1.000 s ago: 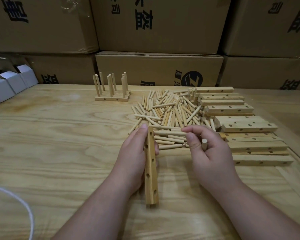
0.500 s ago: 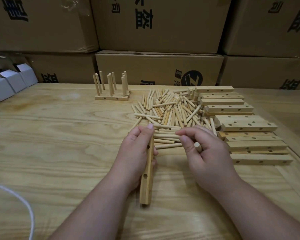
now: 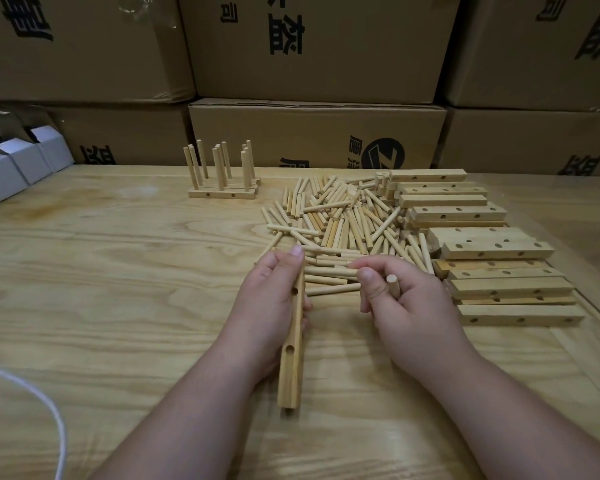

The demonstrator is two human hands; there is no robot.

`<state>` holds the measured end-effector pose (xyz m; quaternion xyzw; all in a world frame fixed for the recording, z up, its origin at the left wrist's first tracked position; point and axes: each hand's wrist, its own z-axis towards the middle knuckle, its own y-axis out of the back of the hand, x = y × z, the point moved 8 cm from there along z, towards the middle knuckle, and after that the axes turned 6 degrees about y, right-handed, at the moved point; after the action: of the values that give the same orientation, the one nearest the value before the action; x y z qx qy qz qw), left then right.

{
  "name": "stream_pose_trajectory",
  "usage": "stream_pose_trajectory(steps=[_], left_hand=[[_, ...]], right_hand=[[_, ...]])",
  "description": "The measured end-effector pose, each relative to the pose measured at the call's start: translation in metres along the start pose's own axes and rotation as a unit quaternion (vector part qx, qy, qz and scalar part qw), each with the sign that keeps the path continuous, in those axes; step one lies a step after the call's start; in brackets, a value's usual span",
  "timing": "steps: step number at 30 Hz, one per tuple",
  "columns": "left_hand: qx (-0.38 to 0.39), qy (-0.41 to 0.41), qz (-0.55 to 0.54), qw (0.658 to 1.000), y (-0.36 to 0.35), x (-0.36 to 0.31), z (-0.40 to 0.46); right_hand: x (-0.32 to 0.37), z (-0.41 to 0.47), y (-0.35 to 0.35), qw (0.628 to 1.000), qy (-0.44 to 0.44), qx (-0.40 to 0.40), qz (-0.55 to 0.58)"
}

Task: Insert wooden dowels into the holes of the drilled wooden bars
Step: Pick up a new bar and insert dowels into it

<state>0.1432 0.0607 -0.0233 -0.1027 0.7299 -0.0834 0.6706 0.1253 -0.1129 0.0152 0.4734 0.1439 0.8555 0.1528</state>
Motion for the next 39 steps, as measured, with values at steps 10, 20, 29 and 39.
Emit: stream_pose_trajectory(steps=[10, 20, 29, 39], left_hand=[[0.009, -0.001, -0.025, 1.0, -0.003, 0.002, 0.0], [0.032, 0.008, 0.037, 0.999, -0.011, 0.004, -0.003], [0.006, 0.041, -0.102, 0.994, -0.001, 0.007, 0.003], [-0.004, 0.037, -0.101, 0.994, -0.001, 0.008, 0.004]], right_hand=[[-0.012, -0.002, -0.001, 0.997, -0.035, -0.038, 0.061], [-0.014, -0.001, 0.008, 0.992, -0.028, -0.098, 0.075], [-0.014, -0.001, 0.013, 0.992, -0.033, -0.117, 0.041], [-0.014, 0.0, -0.004, 0.998, -0.04, -0.033, 0.046]])
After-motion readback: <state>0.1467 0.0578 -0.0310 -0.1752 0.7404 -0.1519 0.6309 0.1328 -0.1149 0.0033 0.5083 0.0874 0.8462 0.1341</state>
